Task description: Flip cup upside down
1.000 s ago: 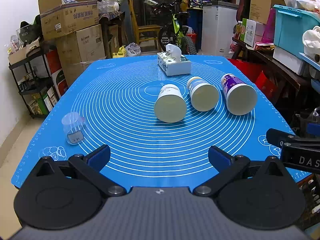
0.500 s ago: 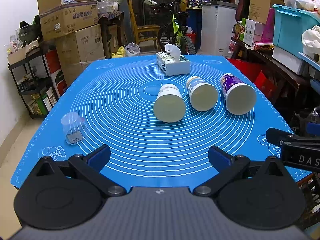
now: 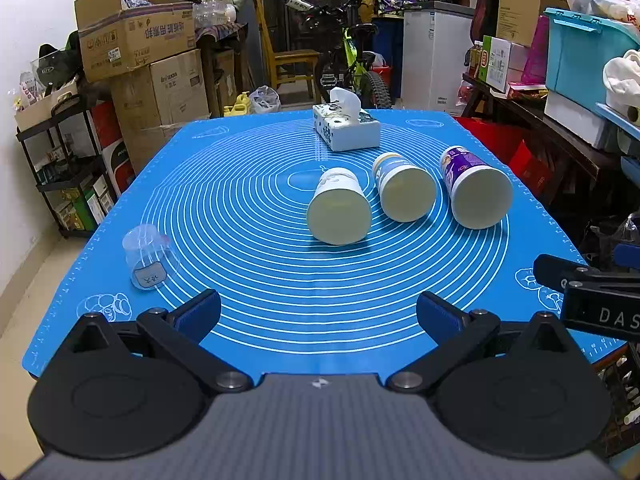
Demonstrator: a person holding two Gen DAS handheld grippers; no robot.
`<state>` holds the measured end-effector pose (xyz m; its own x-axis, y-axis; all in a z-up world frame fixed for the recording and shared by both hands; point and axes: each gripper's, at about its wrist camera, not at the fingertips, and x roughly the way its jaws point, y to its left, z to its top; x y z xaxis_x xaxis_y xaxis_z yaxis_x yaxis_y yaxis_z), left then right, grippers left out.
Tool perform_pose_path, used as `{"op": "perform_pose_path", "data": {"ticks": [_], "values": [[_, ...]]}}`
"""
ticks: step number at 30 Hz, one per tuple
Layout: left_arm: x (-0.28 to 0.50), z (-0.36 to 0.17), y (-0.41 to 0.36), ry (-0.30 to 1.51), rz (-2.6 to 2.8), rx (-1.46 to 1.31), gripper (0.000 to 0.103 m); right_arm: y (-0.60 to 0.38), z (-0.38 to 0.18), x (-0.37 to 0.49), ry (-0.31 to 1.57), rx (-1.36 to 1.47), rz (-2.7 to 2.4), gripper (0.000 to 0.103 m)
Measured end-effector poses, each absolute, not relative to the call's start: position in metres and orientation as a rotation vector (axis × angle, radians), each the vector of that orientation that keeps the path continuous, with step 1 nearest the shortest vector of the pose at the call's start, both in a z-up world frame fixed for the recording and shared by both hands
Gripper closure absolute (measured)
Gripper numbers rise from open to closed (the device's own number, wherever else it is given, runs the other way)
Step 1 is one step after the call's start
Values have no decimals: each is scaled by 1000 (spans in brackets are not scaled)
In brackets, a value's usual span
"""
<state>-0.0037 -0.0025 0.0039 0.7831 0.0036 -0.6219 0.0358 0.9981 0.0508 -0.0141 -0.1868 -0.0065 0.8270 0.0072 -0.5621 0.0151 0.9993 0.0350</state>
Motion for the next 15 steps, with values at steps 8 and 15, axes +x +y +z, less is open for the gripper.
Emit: {"op": "perform_pose_path", "data": {"ticks": [8,15], "values": [[-4,4,-3,672,-18,62,0,-189,-5,-14,597,38,-8,2],[-4,3,-3,672,-17,62,0,-189,-5,-14,597,38,-8,2]]}}
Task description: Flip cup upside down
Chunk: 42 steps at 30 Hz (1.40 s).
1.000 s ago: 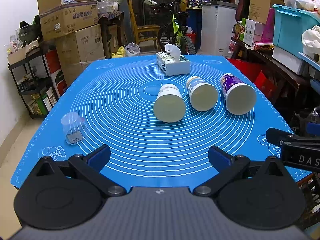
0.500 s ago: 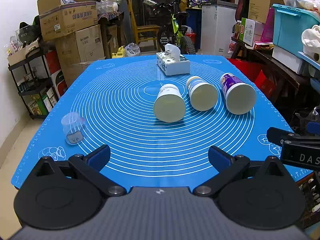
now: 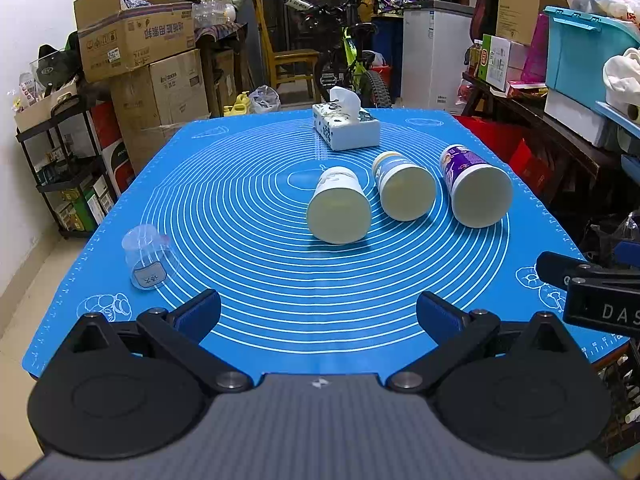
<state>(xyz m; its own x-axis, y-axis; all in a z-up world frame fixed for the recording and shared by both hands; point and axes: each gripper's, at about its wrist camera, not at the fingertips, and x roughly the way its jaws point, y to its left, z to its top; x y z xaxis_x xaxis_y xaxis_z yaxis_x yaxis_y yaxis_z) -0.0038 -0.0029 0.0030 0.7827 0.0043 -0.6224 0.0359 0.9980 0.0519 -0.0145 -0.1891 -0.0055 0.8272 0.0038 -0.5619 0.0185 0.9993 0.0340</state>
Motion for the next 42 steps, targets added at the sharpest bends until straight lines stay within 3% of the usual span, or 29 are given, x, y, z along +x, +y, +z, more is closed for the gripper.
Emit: {"op": "perform_pose_path", "data": {"ticks": [27,42], "values": [[1,-1,1,675,-11,66,0,-193,-5,-10,594,26,-7,3],[77,-18,-4,620,-13,118,0,-189,-14,37,579,14,-11,3]]}}
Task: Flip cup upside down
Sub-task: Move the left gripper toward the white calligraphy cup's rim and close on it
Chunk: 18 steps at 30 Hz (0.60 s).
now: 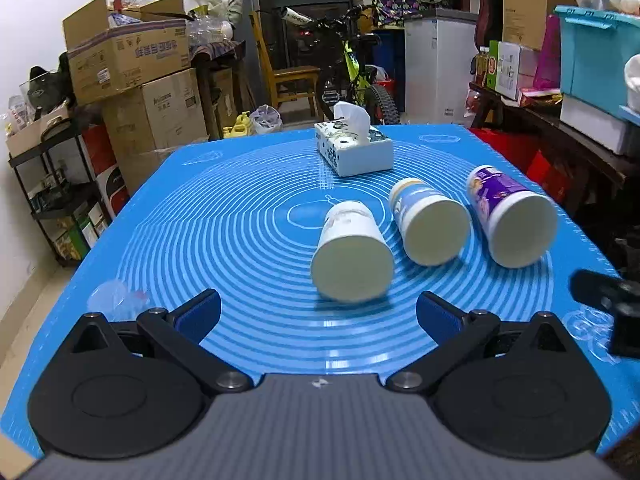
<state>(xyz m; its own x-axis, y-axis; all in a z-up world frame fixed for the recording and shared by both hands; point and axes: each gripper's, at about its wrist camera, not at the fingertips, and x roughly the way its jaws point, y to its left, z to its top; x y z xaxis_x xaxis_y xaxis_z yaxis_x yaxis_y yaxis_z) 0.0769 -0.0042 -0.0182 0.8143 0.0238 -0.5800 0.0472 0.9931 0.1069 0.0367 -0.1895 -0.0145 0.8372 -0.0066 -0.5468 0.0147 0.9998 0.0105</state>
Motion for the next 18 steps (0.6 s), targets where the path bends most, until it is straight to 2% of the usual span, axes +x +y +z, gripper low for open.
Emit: {"op": "perform_pose_path", "data": {"ticks": [14,15,17,18], "values": [[149,-48,-23,621,-33,187,1,-202,-36,66,611,39,-57,3],[151,-49,-23,628,-32,187,4,-202,-37,66,612,39,-60,3],[154,-51,-23,641,-42,189,25,-204,-38,65,612,41,-65,3],[155,-52,-23,654,-52,189,27,-205,-38,66,612,43,-68,3]]}}
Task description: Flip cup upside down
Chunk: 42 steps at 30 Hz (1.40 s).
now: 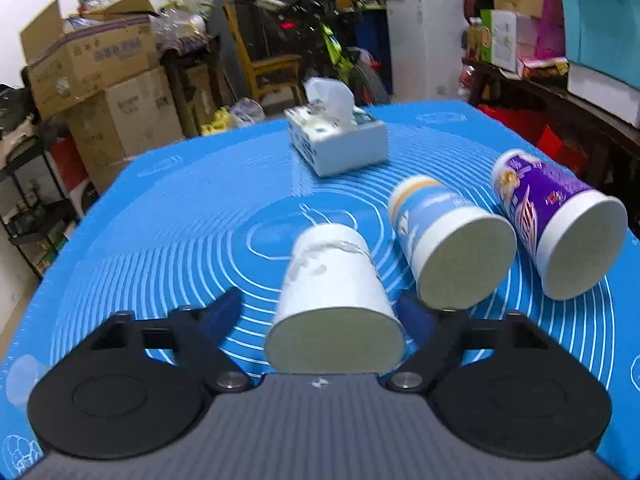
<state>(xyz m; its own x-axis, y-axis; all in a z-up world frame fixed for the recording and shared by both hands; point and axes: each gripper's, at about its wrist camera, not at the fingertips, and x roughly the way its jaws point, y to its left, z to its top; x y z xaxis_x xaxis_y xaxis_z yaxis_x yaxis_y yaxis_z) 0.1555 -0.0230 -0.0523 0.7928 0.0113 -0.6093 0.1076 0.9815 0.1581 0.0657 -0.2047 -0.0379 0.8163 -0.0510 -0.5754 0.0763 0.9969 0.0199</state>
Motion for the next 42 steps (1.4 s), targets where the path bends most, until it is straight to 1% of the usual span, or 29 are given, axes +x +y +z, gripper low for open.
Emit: {"op": "perform_pose_path", "data": {"ticks": [1,2,7,14,20,27,33,35,39,42], "values": [[156,-53,-23,662,-59,184,34,-205,-38,65,612,43,-69,3],[157,-54,-22,670,-64,179,36,-206,-38,66,612,44,-70,3],[150,-49,-20,687,-68,153,40,-206,-37,65,611,46,-70,3],[106,-34,-27,695,-96,109,40,-208,-33,55,608,50,-79,3],[80,-40,-29,750,-106,53,40,-210,-31,45,607,50,-78,3],[60,-46,-38,751,-124,73,40,-215,-30,34,608,53,-85,3],[60,-52,-38,763,-117,85,33,-213,-30,31,619,42,-76,3],[61,-53,-37,771,-114,77,24,-211,-29,32,620,40,-74,3],[58,-52,-35,768,-115,74,19,-208,-27,31,621,35,-71,3],[57,-51,-34,762,-118,72,12,-208,-25,31,620,33,-68,3]]}}
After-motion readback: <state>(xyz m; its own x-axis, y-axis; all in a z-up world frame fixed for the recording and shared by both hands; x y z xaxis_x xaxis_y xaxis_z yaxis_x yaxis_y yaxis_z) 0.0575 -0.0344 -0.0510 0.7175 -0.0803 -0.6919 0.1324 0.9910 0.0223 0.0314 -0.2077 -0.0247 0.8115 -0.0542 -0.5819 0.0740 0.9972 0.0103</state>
